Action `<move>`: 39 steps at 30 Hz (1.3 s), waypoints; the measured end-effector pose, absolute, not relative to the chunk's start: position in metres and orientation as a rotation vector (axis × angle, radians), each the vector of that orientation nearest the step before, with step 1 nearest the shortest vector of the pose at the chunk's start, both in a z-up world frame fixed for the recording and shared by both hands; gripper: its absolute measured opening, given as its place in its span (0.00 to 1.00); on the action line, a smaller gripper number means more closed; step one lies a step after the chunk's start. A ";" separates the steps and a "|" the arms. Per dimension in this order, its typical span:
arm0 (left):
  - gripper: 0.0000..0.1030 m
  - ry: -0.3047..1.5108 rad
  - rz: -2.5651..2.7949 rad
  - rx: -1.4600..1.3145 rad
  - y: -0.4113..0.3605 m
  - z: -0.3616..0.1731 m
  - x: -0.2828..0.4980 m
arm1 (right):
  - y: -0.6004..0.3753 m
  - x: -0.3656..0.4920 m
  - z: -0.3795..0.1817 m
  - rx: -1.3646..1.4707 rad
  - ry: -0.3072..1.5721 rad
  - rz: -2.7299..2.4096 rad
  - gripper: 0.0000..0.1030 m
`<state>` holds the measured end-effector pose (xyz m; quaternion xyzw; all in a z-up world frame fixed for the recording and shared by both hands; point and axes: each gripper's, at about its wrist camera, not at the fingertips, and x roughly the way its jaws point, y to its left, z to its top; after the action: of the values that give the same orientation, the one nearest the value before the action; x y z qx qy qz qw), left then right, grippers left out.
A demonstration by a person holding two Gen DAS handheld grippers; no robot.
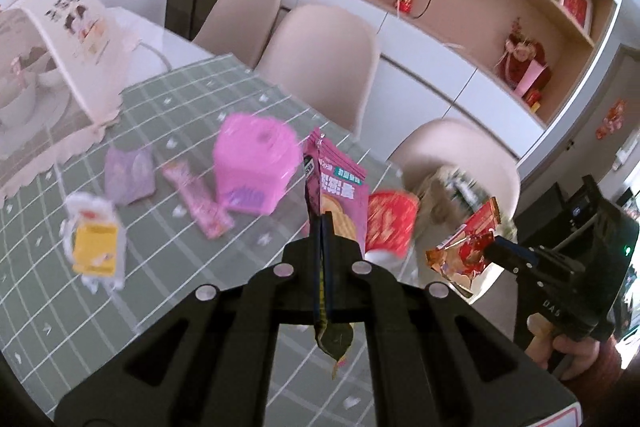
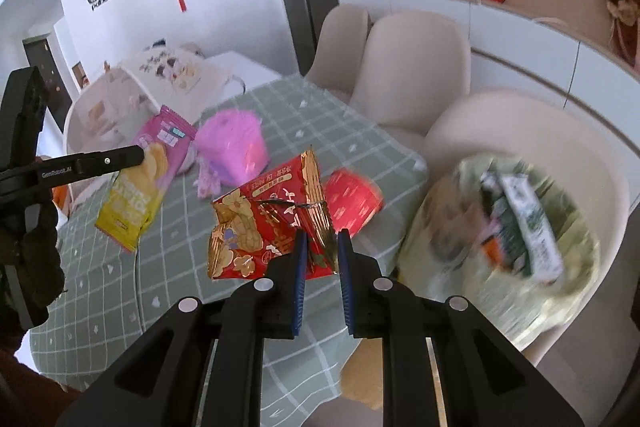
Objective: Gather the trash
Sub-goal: 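Carry both bags over the trash bag and open both grippers to drop them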
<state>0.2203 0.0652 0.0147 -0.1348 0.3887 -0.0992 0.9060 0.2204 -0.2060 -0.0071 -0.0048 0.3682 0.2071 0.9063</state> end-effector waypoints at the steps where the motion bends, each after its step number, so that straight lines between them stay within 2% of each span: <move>1: 0.01 0.794 -0.217 -0.284 0.058 0.022 0.227 | -0.212 0.224 -0.002 -0.008 0.748 0.420 0.16; 12: 0.01 0.747 -0.398 -0.192 -0.059 0.066 0.288 | -0.321 0.253 0.033 0.031 0.656 0.272 0.16; 21: 0.01 0.776 -0.519 -0.135 -0.148 0.055 0.320 | -0.400 0.270 0.012 0.073 0.704 0.171 0.16; 29: 0.01 0.865 -0.515 -0.174 -0.164 0.028 0.345 | -0.401 0.302 -0.038 0.067 0.822 0.217 0.16; 39: 0.01 0.897 -0.482 -0.200 -0.169 0.013 0.353 | -0.391 0.325 -0.060 0.050 0.877 0.285 0.18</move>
<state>0.3526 -0.1691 0.0132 -0.0957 0.4288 -0.2302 0.8683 0.3245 -0.3913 -0.0604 0.0241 0.4233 0.1373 0.8952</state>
